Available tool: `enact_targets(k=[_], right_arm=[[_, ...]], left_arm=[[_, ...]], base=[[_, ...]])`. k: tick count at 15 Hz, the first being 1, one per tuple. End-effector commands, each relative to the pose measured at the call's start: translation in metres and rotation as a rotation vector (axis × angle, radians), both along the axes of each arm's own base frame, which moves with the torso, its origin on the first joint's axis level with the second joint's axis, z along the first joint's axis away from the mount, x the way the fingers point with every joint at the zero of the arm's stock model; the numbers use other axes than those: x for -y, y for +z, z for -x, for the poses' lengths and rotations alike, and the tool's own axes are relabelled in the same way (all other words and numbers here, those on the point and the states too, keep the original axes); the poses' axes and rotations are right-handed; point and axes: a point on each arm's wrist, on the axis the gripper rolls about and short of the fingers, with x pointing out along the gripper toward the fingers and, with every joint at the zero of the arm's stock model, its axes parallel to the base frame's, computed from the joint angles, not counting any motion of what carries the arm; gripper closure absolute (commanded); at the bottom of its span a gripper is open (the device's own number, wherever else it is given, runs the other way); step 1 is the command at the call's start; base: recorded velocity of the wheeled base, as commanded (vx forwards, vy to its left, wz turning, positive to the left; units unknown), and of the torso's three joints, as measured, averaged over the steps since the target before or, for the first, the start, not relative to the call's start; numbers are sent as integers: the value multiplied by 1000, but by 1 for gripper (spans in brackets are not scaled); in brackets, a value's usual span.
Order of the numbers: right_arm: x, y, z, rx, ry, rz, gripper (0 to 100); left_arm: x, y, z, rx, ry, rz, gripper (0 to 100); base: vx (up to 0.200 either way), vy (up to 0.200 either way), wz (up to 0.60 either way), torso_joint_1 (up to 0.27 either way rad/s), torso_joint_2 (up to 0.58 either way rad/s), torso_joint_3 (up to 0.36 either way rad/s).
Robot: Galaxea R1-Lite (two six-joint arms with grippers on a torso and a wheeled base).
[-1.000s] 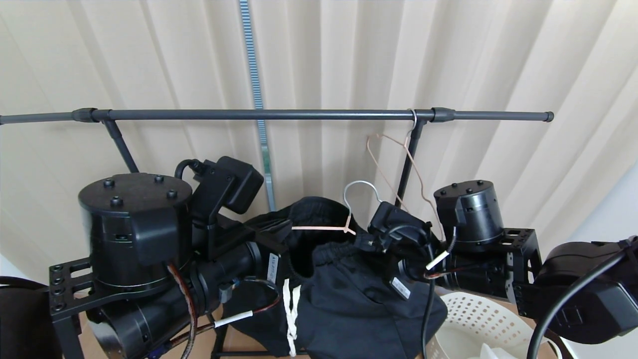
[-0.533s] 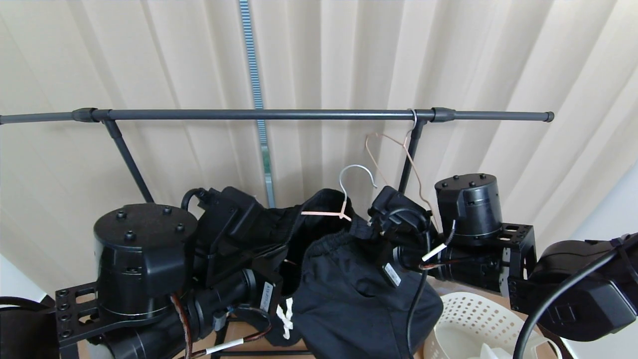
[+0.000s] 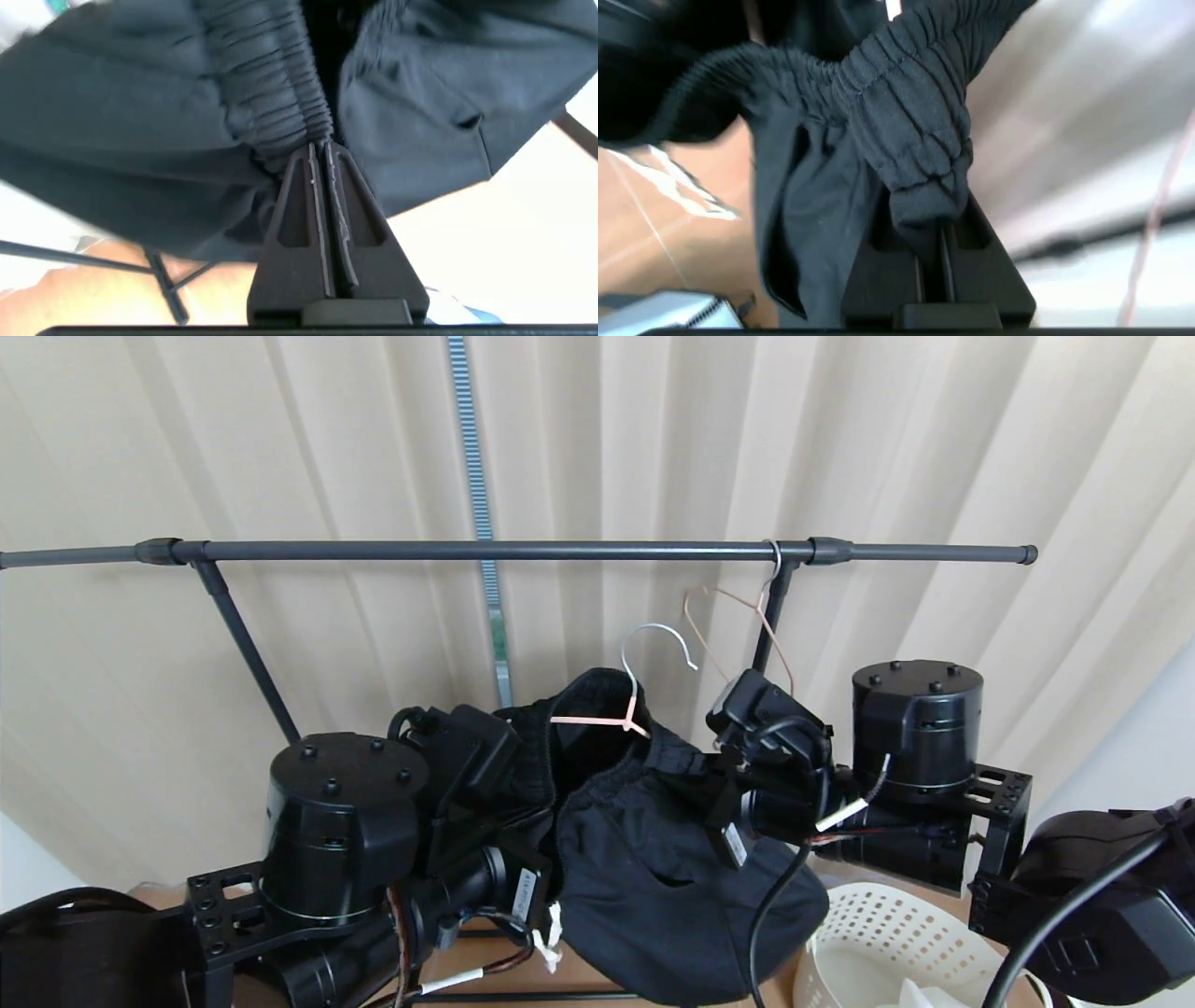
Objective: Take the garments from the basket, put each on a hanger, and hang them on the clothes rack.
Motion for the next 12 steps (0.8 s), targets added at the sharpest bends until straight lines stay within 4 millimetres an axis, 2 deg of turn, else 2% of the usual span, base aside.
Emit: enact_targets(k=[1, 12], right_arm=[[4, -3, 6, 0, 14, -2, 100], [8, -3, 15, 60, 104, -58, 100]], left_arm=[[8, -11, -9, -22, 7, -14, 100], [12, -15, -18, 3, 28, 21, 100]], base=[[0, 0, 0, 0, 0, 0], [0, 0, 0, 0, 0, 0]])
